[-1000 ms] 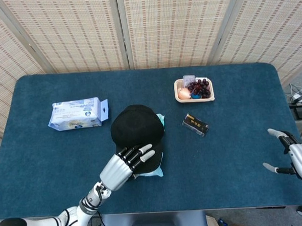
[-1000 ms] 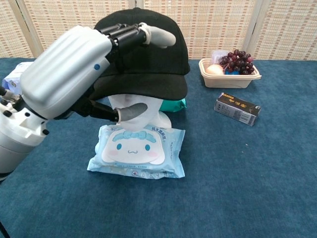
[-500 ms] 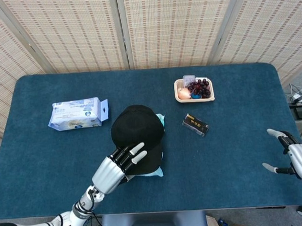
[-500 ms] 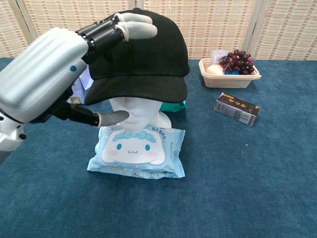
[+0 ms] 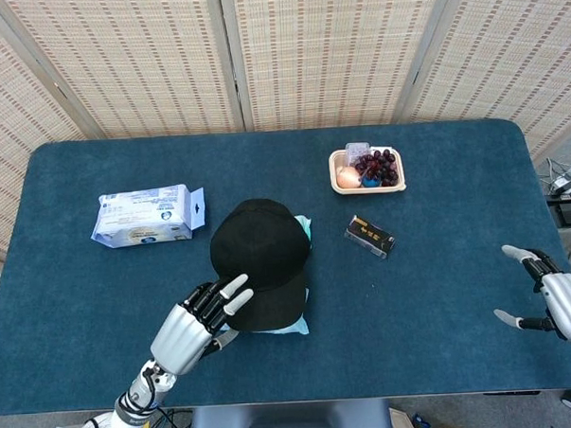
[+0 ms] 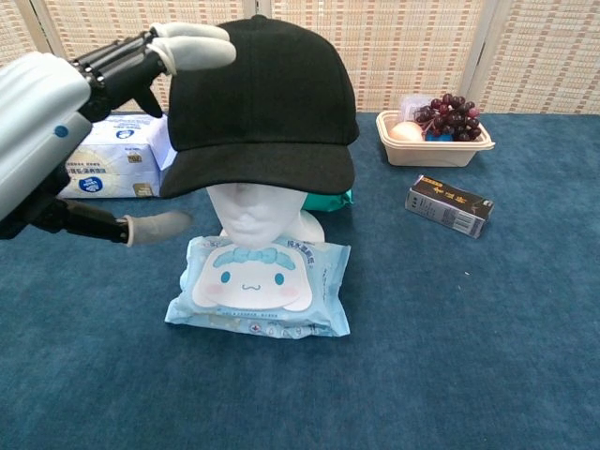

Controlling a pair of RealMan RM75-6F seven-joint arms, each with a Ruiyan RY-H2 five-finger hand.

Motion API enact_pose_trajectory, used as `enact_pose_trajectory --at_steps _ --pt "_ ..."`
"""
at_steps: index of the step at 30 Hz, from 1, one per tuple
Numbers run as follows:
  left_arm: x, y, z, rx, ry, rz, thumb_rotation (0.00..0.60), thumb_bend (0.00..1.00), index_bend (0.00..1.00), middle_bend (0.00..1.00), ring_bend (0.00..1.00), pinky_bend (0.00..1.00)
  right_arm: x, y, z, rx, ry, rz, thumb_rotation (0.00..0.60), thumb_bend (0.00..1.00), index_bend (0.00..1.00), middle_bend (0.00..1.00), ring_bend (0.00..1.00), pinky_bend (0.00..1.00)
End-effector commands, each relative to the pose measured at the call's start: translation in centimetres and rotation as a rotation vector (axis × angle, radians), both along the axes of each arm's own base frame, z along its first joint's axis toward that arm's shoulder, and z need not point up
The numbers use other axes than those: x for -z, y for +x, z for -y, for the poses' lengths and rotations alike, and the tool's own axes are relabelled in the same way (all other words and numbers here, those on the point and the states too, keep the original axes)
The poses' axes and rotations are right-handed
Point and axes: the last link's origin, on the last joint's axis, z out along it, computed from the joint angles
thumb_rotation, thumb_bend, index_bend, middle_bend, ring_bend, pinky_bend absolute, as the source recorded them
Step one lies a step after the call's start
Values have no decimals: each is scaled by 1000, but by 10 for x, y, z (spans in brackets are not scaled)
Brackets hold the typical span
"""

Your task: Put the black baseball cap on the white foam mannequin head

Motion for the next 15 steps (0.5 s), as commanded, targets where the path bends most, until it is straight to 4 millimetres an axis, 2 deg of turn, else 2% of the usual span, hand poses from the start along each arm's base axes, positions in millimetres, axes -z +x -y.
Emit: enact_pose_trajectory --at_steps 1,10,15 --pt "-3 -11 3 -14 2 -19 600 133 113 90 154 332 1 0 0 0 1 -2 600 0 163 221 141 483" --pt "-22 -46 5 -153 30 -35 600 133 107 90 153 332 3 2 0 -1 9 -12 600 0 162 221 142 483" --pt "-41 -63 9 -265 58 -24 600 133 60 70 148 331 6 3 0 -1 14 -21 600 0 163 221 142 483"
